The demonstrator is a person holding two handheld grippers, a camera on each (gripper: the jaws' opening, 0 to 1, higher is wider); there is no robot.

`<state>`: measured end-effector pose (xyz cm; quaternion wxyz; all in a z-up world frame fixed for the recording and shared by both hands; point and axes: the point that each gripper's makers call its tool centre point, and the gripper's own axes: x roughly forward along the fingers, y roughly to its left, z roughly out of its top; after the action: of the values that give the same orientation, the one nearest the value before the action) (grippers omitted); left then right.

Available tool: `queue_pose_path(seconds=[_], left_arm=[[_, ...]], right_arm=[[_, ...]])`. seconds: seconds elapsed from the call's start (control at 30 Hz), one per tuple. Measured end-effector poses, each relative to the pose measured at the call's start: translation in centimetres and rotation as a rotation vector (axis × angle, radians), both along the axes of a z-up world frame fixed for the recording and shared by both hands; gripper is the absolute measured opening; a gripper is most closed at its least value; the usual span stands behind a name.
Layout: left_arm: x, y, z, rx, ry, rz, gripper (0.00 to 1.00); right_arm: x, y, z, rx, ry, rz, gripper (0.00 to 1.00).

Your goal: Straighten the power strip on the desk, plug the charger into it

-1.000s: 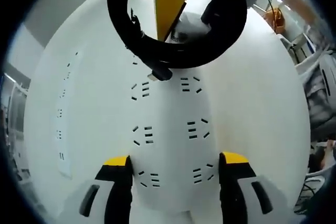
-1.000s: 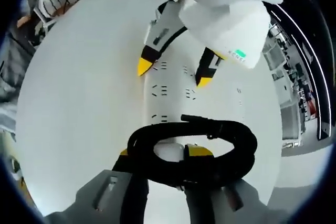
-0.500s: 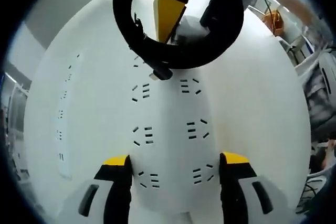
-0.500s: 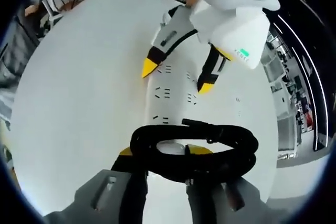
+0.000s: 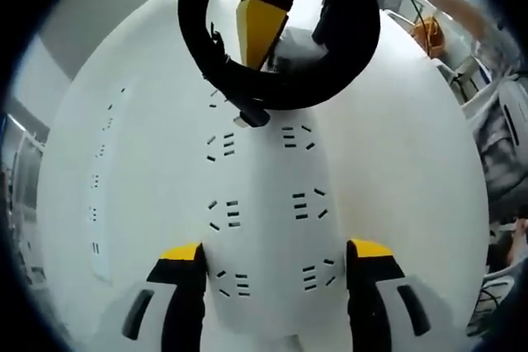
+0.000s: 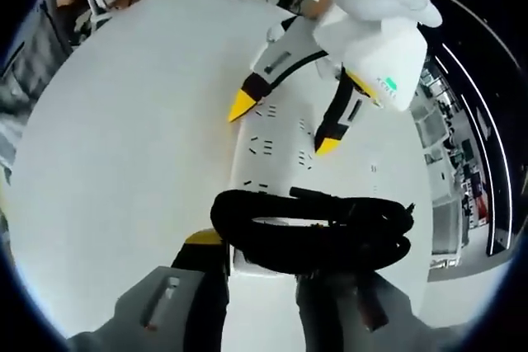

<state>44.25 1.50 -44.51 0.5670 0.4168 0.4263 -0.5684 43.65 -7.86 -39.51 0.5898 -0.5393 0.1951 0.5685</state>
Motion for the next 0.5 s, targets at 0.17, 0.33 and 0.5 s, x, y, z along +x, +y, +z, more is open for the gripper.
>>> queue_pose_path(seconds=[0.17,0.33,0.5], left_arm=[[0.01,0.13,-0.01,-0.001,-0.009,0.009,0.74],[-0.03,0.48,-0.10,0.011,-0.016,0.011,0.80],[-0.12,0.59,0.12,0.003,-0.022,0.017,0.82]], right_arm=[[-0.38,0.11,0.12,0.033,0.021,0.000,0.36],[-0.46,-0.01,0.38,0.049,0.022,-0.008,0.36],[-0.46,-0.10,0.42,0.067,0.028,-0.011,0.36]])
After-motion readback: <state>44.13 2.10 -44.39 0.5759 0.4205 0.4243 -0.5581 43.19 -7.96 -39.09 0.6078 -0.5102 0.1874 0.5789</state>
